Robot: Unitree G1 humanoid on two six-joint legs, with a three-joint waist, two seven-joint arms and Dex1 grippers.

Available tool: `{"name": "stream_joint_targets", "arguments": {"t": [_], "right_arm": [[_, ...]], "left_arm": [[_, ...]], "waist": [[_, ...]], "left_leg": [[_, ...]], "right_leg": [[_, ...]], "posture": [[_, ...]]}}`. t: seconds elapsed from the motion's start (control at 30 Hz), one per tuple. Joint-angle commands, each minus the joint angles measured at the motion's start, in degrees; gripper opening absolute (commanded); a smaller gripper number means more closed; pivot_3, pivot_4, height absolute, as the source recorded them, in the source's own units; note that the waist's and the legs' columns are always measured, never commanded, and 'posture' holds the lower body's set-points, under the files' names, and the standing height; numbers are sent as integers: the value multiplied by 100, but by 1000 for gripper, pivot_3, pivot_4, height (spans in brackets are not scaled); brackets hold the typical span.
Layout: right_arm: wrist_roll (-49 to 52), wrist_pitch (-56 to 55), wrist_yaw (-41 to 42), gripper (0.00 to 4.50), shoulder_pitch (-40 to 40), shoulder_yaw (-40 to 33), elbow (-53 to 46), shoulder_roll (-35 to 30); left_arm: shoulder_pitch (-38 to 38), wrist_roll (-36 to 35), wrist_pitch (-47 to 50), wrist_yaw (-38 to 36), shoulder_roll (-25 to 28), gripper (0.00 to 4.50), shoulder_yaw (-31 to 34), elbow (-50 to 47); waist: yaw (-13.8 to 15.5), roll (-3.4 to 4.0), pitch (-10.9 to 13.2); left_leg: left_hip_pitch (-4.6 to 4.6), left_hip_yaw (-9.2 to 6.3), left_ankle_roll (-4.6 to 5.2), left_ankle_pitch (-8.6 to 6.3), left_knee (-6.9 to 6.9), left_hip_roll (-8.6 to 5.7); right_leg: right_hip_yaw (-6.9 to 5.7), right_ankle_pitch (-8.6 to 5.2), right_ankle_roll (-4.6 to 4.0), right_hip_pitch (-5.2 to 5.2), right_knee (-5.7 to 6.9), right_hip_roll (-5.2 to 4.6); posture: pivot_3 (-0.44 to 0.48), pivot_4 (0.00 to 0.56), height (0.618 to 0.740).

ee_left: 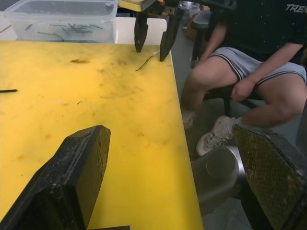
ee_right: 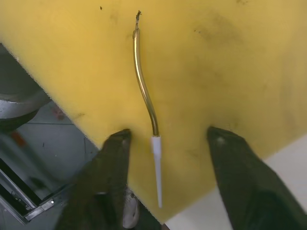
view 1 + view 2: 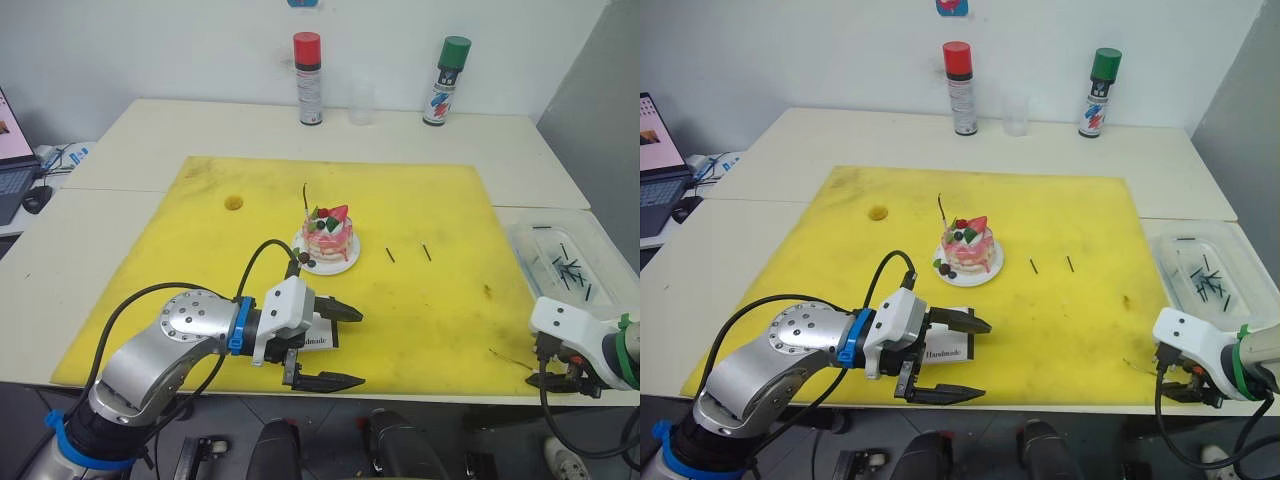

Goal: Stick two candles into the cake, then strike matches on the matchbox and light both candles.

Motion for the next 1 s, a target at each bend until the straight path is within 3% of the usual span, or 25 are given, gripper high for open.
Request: {"name": "stream_joint_targets", "arguments": {"t": [0.03, 0.13, 0.3, 0.43, 0.5, 0.57, 0.7, 0.83, 1.0], "right_arm": [[37, 24, -3, 1138, 9, 36, -27, -64], [111, 76, 47, 67, -1, -13, -63, -73], [384, 157, 286, 27, -313, -213, -23, -177], [809, 294, 494, 27, -1180, -231, 132, -269], [1104, 395, 437, 27, -1926, -85, 239, -3], [1361, 485, 152, 27, -2863, 169, 362, 665], [1426, 315, -981, 27, -4239, 409, 784, 2728], [1220, -1244, -1800, 27, -4482, 326, 1222, 4681], [591, -2874, -2059, 27, -4219, 879, 1852, 5824]], "left_arm": [[-21, 13, -80, -18, 54, 4500, 58, -151], [-8, 29, -100, -60, 89, 4500, 65, -120], [-15, 51, -157, -136, 156, 4500, 110, -10], [43, 98, -185, -122, 236, 4500, 218, 36], [132, 109, -173, -74, 318, 4500, 356, 37], [225, 159, -206, -14, 410, 4500, 511, 83], [295, 126, -122, 241, 481, 4500, 963, 250], [301, 70, 16, 427, 570, 4500, 1382, 433], [139, -111, 195, 601, 533, 4500, 1695, 648]], "waist": [[0, 0, 0], [0, 0, 0], [0, 1, 0], [-24, 13, 8], [-26, 13, 9], [-51, 11, 14], [-142, -10, 31], [-154, -7, 32], [-88, -2, 34]], "left_leg": [[1, 0, 0, 0, 0, 0], [1, 1, 0, 0, 1, 0], [1, 2, 0, 0, 2, 0], [3, 11, 0, 0, 2, 7], [4, 11, 0, 0, 1, 8], [6, 17, 0, 0, 0, 13], [6, 11, 0, 0, -1, 16], [-13, 1, 1, 0, -3, 11], [-71, -15, -2, -1, -6, 10]], "right_leg": [[0, 0, 0, 0, 0, 0], [1, 0, 0, 0, 0, 0], [2, 0, 0, -1, 0, 0], [2, 0, 0, -4, 0, 0], [0, 0, 0, -6, 0, 0], [1, 0, 0, -9, 0, 1], [-1, 1, 1, -8, 1, 6], [-5, 6, 8, -13, 2, 8], [-27, 24, 39, -49, -6, 6]], "posture": [[0, 150, 689], [0, 150, 689], [0, 150, 689], [0, 150, 689], [0, 150, 689], [0, 150, 689], [0, 150, 689], [0, 150, 689], [0, 150, 689]]}}
